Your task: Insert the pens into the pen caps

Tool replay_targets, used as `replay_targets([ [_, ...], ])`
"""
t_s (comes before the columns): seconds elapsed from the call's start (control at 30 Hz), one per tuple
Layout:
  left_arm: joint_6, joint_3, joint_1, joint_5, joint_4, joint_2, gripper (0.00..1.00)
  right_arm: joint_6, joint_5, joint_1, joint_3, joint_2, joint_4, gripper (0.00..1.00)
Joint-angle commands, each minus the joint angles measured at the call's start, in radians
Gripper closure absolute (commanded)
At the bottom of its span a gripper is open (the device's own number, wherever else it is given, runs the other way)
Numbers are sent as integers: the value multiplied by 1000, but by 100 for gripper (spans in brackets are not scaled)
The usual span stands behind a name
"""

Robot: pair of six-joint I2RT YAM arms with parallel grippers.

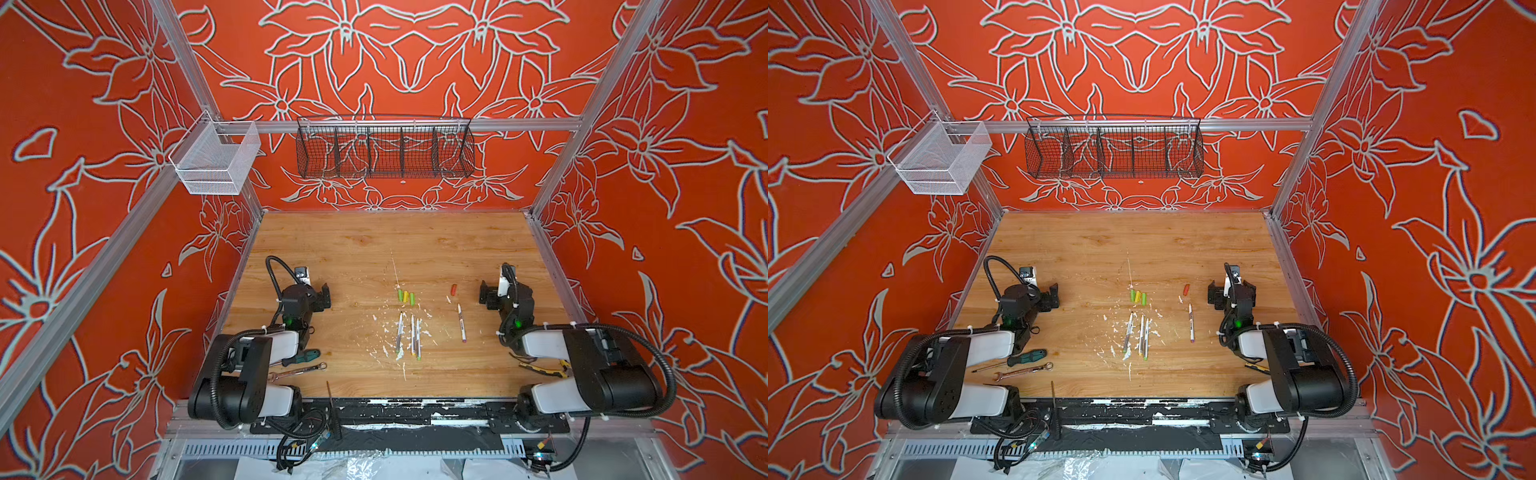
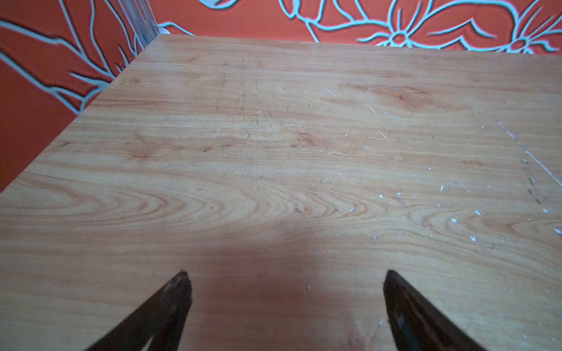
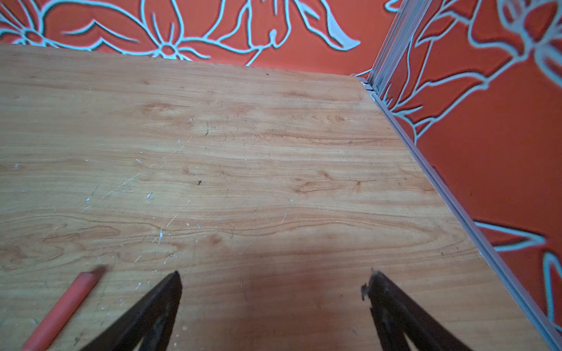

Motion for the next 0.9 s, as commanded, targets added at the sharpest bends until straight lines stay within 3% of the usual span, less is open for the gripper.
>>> replay_targets([
  [0.0, 4, 14, -4, -4, 33, 10, 3, -8, 16, 5, 20, 8, 20, 2],
  [0.87, 2, 18, 0, 12, 27, 11, 3, -9, 17, 5, 22, 9, 17, 3],
])
